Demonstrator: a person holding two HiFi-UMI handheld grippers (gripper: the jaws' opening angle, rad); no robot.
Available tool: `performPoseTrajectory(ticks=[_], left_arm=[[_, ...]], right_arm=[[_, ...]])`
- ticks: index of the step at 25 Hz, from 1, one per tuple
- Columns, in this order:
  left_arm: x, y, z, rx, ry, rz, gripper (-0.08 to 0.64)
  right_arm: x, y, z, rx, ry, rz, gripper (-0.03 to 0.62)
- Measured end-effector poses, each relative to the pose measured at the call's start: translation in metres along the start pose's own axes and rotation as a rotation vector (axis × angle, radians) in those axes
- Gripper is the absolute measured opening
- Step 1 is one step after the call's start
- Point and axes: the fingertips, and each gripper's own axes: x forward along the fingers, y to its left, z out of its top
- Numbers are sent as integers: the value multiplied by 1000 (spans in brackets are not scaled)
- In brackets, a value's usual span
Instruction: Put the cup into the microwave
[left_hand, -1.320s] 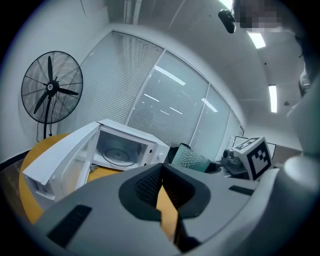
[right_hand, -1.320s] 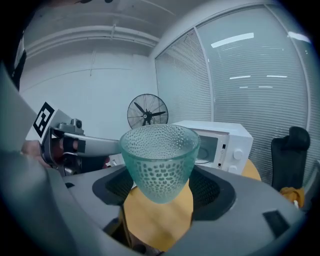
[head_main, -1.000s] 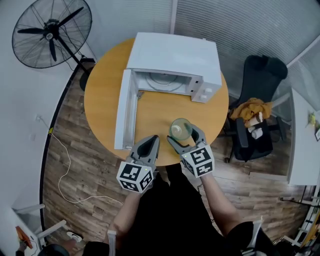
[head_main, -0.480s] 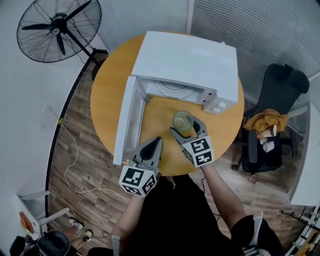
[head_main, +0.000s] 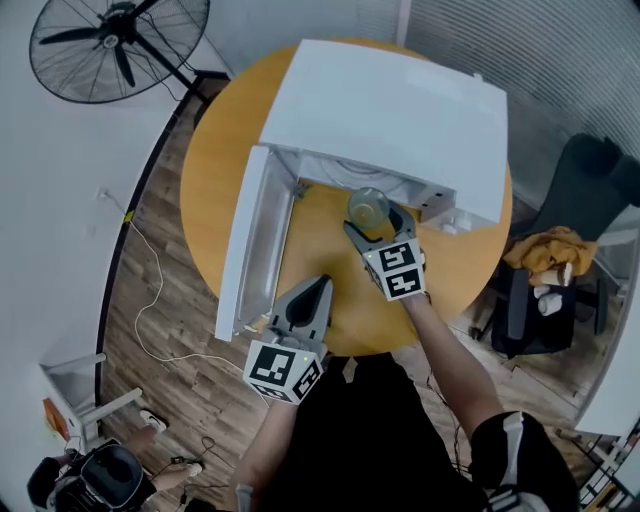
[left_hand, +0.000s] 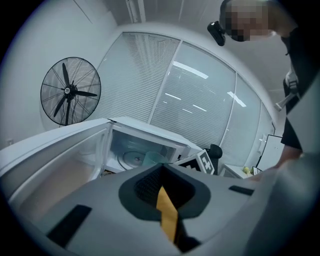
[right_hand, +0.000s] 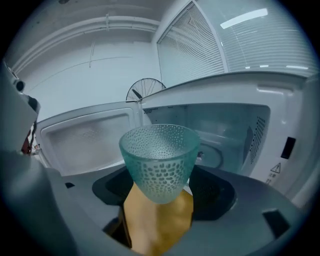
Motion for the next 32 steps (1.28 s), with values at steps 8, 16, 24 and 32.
performPoseTrajectory(ticks=[8, 16, 24, 32], left_arm=[[6, -5, -4, -23, 6, 20, -3], [5, 1, -3, -45, 8, 40, -3], [5, 6, -1, -47, 4, 47, -3], [2, 14, 3, -45, -1, 58, -3]], right_arm=[[48, -33, 6, 18, 5, -63, 356], [80, -59, 8, 36, 10, -109, 356], [99, -71, 12, 12, 13, -141, 356], [109, -83, 22, -13, -11, -188, 357]])
